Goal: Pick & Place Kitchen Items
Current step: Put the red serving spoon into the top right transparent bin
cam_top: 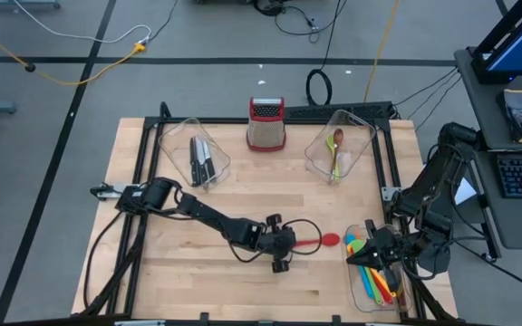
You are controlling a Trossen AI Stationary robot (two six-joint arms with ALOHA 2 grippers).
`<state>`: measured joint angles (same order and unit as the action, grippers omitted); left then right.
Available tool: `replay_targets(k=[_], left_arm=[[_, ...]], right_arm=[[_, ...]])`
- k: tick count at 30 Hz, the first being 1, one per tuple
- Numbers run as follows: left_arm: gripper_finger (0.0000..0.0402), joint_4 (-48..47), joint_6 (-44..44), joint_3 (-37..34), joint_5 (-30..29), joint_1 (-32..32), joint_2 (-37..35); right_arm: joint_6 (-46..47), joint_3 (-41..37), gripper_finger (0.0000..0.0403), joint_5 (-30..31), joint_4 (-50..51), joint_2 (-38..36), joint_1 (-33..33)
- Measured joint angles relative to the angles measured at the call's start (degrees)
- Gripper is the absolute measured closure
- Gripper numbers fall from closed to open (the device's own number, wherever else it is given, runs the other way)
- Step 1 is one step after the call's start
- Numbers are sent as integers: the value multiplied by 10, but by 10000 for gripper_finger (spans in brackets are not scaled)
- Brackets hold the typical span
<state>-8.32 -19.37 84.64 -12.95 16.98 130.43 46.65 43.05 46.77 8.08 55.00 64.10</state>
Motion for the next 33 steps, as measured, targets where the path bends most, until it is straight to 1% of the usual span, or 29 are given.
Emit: replay_targets(k=[3,12,16,22,25,33], left_arm=[[362,-20,6,-1,-12,0,-14],[362,-110,7,-4,-78,3,-56],[362,-115,12,-5,-89,4,-78],[362,-128,20,-4,-123,4,-122],[362,-129,31,-3,-127,3,-152],[362,-139,58,-2,-141,1,-264]], right_arm=[[1,0,399,0,0,0,0],[-4,0,399,-1,-1,0,0],[-10,0,399,1,-1,0,0],[-30,0,399,1,-1,3,0],[-52,-1,399,6,-3,4,-4],[-120,-48,399,61,-8,4,-11]])
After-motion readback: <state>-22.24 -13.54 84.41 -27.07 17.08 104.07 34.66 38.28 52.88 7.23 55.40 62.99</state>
